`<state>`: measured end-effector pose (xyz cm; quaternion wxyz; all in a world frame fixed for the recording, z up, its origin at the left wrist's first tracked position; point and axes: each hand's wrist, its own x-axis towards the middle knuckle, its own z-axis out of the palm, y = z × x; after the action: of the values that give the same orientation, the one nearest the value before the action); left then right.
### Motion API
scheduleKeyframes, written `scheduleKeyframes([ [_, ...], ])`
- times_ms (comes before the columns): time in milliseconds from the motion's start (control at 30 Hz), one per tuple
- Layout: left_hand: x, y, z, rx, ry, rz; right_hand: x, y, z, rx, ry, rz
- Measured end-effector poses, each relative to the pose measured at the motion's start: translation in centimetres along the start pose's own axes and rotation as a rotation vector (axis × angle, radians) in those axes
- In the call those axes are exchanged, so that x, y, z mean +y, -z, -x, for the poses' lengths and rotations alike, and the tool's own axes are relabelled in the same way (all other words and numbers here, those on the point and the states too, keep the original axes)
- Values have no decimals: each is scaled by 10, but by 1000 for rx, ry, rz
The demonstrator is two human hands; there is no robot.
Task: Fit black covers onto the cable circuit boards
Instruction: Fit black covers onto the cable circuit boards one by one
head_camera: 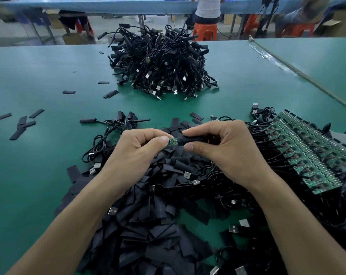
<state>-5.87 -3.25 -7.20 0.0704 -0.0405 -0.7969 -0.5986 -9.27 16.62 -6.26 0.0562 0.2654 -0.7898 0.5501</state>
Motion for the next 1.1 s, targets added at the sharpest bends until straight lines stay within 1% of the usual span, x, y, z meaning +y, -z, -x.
scheduleKeyframes([
  [100,-2,1,0,-6,-3,2,-1,0,0,-29,-9,17],
  [300,2,-1,1,-38,21,21,0,-3,1,-5,7,46],
  [500,3,-2,4,-119,28,13,-1,-10,2,8,49,74],
  [633,2,-1,2,-79,45,43,3,-8,1,62,46,78],
  [800,-3,4,1,-6,-3,-21,4,-8,1,87,46,112],
  [900,-2,5,1,-8,-20,-26,3,-7,2,90,66,153],
  [1033,-3,5,0,-42,-33,-71,1,-9,3,63,161,277],
  [1100,-2,4,0,-50,-42,-93,2,-9,3,75,186,297],
])
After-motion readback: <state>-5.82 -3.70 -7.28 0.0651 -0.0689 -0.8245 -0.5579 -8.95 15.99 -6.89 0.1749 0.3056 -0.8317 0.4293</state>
